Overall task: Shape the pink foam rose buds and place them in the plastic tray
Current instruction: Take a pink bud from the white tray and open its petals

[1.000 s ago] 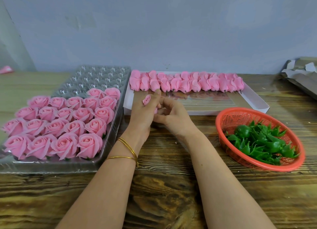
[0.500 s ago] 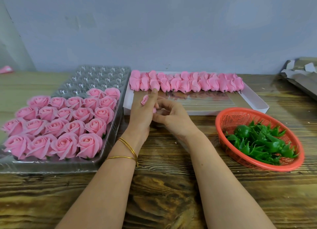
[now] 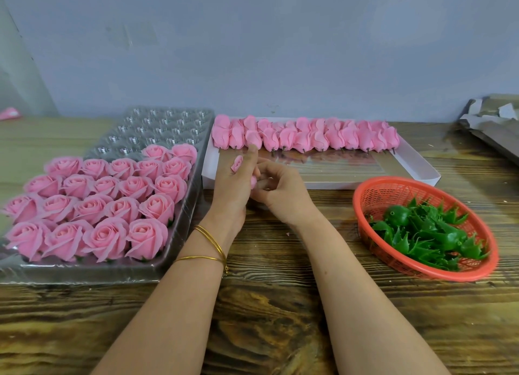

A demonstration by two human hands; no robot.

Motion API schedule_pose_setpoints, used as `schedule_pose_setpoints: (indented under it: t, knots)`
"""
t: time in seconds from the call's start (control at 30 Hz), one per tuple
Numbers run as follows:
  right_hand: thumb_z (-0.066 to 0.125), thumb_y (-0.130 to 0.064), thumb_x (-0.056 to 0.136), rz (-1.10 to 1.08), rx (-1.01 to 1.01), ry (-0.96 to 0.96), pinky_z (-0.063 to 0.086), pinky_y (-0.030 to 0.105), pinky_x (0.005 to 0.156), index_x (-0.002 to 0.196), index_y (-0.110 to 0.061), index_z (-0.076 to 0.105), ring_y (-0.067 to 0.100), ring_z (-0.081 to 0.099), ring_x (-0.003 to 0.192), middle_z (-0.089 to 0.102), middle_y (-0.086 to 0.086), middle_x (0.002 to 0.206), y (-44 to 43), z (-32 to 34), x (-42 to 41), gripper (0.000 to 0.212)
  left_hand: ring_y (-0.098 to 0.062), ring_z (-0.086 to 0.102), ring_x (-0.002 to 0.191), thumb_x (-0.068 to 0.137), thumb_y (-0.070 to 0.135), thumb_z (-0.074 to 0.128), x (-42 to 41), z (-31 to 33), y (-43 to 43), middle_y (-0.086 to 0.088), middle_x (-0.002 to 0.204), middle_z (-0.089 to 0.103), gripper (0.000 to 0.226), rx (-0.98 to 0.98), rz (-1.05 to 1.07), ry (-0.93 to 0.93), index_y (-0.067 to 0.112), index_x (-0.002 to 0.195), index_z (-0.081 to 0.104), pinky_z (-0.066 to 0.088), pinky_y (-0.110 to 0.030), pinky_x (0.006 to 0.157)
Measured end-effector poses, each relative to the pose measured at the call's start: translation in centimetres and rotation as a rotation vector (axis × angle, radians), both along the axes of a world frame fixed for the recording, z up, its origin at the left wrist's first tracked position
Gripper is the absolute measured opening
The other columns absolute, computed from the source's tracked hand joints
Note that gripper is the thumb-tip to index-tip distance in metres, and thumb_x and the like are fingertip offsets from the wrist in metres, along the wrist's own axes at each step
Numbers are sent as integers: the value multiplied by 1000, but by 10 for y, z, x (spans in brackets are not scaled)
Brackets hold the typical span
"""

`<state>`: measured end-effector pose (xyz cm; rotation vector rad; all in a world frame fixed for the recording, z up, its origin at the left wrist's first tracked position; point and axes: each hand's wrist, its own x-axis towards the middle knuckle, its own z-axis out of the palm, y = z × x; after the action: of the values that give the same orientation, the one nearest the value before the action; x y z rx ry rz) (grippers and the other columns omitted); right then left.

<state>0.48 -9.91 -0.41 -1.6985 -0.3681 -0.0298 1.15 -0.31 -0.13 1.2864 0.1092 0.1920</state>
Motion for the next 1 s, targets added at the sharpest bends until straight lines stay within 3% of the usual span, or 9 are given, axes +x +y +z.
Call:
schedule_pose_setpoints:
  t: [0.17, 0.33, 0.53, 0.7, 1.0]
  knots:
    - [66, 14, 79, -26, -1, -3, 51, 20, 68, 94, -7, 67, 8, 55, 65, 66, 5, 83, -1, 0, 1, 26, -13, 56, 62, 91, 43, 61, -1, 2, 0, -1, 58, 50, 48, 23, 4, -15, 17, 54, 47, 49, -27, 67]
    - [71, 14, 75, -65, 14, -13, 49, 18, 64, 86, -8, 68, 1, 58, 60, 66, -1, 74, -2, 2, 1, 25, -22, 55, 72, 91, 38, 62, -1, 2, 0, -5, 62, 53, 49, 3, -7, -6, 22, 46, 50, 45, -37, 77]
    - [75, 11, 73, -99, 10, -39, 48, 18, 61, 76, -17, 67, 2, 60, 61, 68, -7, 71, -1, 0, 2, 28, -18, 60, 73, 92, 38, 62, -1, 1, 1, -2, 64, 59, 50, 14, -32, -4, 23, 44, 52, 48, -38, 80]
    - [74, 7, 72, -113, -20, -32, 53, 31, 70, 75, -25, 68, 8, 62, 64, 69, -5, 72, -4, 0, 2, 33, -24, 58, 79, 90, 39, 63, -1, 2, 0, -7, 68, 57, 51, 8, -37, 25, 23, 43, 52, 46, -43, 84]
    - [73, 10, 74, -94, -82, -16, 56, 30, 71, 75, -22, 67, 6, 63, 64, 68, -4, 72, -6, 7, -1, 32, -24, 61, 82, 90, 42, 62, -2, 2, -1, -6, 70, 59, 47, -14, -57, 55, 22, 49, 51, 48, -47, 92]
